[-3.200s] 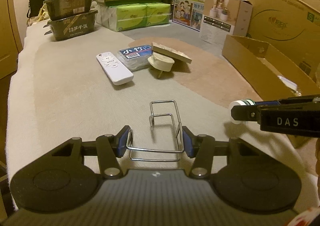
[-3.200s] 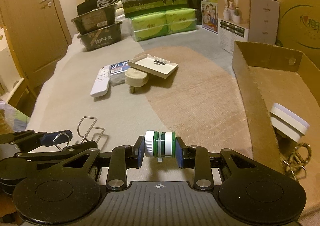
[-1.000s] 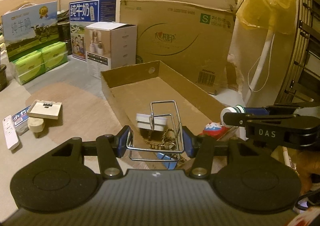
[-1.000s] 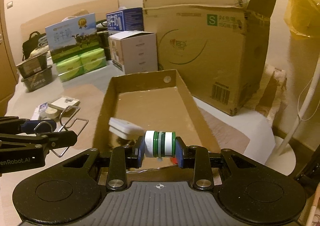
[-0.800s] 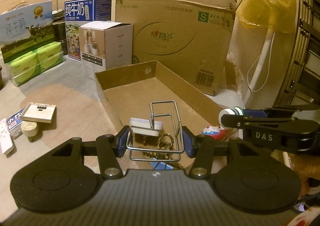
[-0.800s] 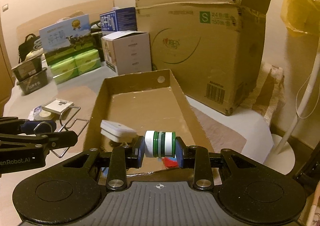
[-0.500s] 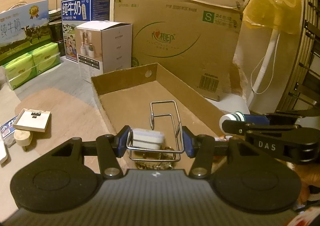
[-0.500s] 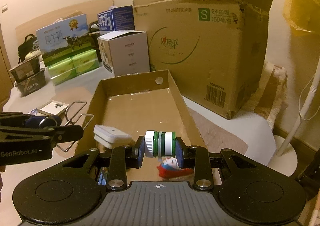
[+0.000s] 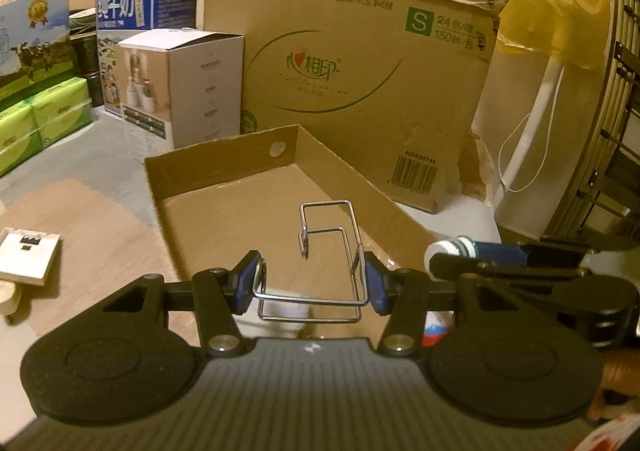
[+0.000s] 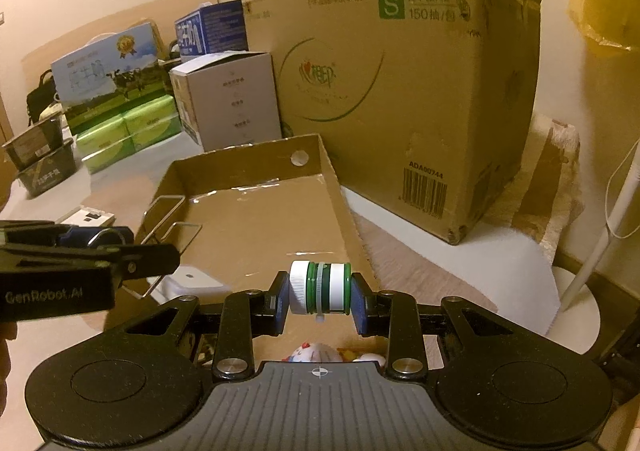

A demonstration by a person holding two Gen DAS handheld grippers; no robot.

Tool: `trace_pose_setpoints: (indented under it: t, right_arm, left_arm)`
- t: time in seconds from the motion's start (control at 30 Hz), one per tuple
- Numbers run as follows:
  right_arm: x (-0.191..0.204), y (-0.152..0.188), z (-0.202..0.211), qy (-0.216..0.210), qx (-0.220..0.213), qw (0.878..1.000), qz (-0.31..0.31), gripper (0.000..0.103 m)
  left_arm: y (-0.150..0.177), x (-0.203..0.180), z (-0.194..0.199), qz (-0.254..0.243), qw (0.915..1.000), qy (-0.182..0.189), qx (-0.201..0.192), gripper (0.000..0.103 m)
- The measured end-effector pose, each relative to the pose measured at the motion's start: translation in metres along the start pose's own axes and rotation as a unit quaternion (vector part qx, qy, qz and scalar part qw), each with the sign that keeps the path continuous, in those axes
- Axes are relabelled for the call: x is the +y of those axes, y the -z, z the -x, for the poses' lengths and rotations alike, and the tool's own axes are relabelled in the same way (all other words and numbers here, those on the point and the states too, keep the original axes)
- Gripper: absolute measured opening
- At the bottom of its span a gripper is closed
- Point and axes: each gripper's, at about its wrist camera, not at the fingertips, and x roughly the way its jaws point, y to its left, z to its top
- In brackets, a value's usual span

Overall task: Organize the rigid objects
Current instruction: 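Lower the wire rack into the box and open the left tool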

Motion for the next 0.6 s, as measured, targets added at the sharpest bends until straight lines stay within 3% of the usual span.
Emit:
trace_pose_setpoints:
  t: [0.5,0.6]
  right_arm:
    - [-0.021,0.009,-0.017,0.001,0.007,0.999,-0.037,0.032]
    - [-0.021,0.009,-0.017,-0.001,0.007,0.999,-0.04,0.032]
  left_arm:
    - [-0.001,-0.014,-0.035,-0.009,0.9996,0.025,0.013,0.05]
    - [-0.002,-0.008,-0.032,-0.002,0.9998,0.016,0.007,0.055]
